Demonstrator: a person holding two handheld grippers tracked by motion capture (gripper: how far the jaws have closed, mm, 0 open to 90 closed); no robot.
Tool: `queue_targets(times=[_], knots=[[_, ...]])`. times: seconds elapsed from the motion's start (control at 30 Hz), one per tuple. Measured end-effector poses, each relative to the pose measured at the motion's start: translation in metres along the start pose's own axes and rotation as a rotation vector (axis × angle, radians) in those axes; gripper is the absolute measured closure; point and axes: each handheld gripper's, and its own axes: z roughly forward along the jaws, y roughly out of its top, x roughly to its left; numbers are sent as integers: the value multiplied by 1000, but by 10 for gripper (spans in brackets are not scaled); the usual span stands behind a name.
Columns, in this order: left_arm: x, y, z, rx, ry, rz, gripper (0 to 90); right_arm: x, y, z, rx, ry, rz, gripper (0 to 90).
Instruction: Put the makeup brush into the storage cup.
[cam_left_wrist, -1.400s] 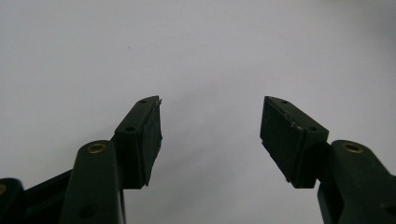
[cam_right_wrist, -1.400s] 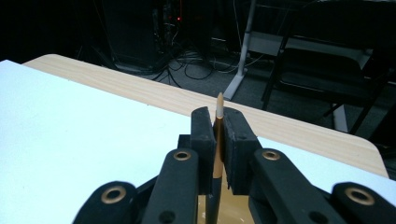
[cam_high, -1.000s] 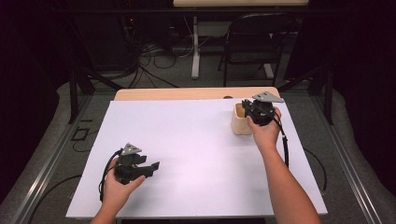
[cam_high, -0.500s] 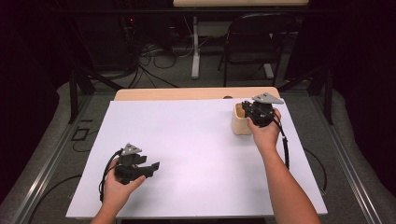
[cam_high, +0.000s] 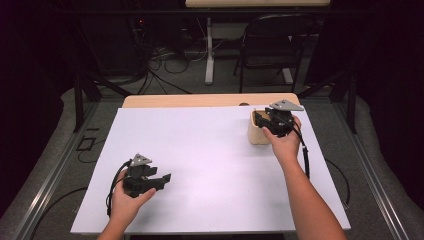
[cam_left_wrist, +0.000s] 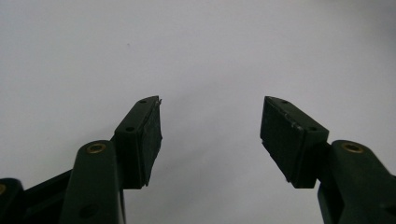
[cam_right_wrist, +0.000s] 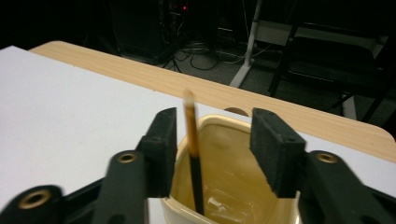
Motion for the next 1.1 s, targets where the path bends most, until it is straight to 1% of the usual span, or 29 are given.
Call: queue_targets(times=[0.07, 0.17, 0.2, 0.27, 0.4, 0.43, 0.5, 0.57, 0.67, 0.77, 0.9, 1.0, 1.1], knots=[[0, 0, 0, 0, 0, 1, 385, 0, 0, 0, 4, -9, -18, 450], [0, 0, 0, -1, 0, -2, 385, 0, 1, -2, 1, -19, -28, 395], [1, 0, 0, -2, 0, -3, 385, 1, 1, -2, 1, -15, -27, 391], [1, 0, 0, -3, 0, -4, 384, 1, 1, -2, 8, -7, -34, 391], [1, 0, -1, 0, -2, -3, 384, 3, 1, -2, 19, -13, -48, 391], [2, 0, -1, 1, -5, -1, 384, 3, 1, -3, 17, -17, -50, 391], [2, 0, -1, -1, -3, -5, 383, 4, 1, -3, 16, -11, -43, 391], [1, 0, -1, -2, -4, -6, 383, 6, 2, -4, 15, -15, -55, 390], [1, 0, 0, -7, -1, -5, 383, 7, 3, -7, 8, -20, -59, 384], [1, 0, 0, 1, -4, 2, 383, 7, 4, -9, 3, -18, -56, 382], [0, -1, 0, -6, -1, -3, 384, 8, 5, -13, 6, -17, -63, 382], [1, -1, -1, -4, -2, -3, 383, 8, 6, -17, -7, -17, -65, 383], [1, 0, -1, -3, -2, -4, 383, 9, 7, -22, -13, -2, -64, 383]])
